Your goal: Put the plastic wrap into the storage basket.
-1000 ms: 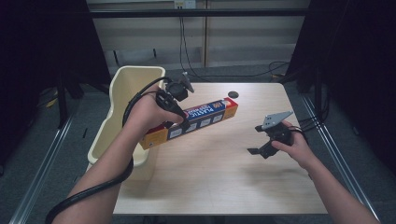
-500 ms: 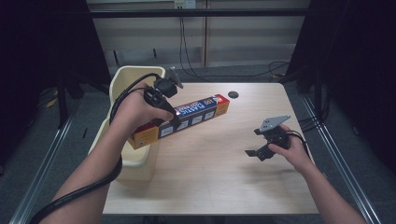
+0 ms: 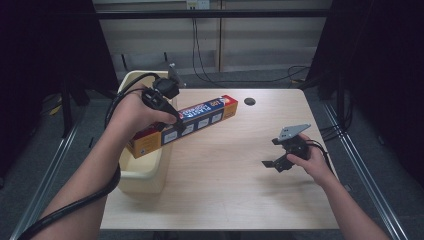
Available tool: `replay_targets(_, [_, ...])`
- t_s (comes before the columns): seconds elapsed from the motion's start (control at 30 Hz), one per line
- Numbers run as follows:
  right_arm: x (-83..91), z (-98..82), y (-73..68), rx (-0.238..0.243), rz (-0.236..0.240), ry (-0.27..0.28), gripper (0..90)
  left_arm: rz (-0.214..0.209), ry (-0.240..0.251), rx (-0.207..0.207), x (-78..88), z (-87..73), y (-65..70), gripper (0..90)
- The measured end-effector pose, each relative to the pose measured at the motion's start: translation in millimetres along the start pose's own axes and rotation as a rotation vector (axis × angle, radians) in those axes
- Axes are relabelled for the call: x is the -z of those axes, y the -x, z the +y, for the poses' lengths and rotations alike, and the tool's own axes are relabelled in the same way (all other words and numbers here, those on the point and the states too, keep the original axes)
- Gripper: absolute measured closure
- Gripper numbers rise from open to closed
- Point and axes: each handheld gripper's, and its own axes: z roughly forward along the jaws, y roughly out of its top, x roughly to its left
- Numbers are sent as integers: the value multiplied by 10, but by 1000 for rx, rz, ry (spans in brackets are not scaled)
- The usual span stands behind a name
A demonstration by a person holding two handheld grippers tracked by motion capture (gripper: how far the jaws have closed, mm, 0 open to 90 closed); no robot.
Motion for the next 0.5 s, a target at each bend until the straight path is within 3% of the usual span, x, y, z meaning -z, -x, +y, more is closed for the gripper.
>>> replay_targets(0.3, [66, -40, 24, -18, -13, 13, 23, 27, 10, 21, 139, -86, -62, 403])
replay_targets(0.37, [76, -47, 29, -18, -16, 16, 23, 19, 16, 50, 171, -113, -85, 403])
replay_targets(0.5, [95, -56, 31, -21, -19, 14, 23, 35, 16, 62, 214, -158, -130, 403])
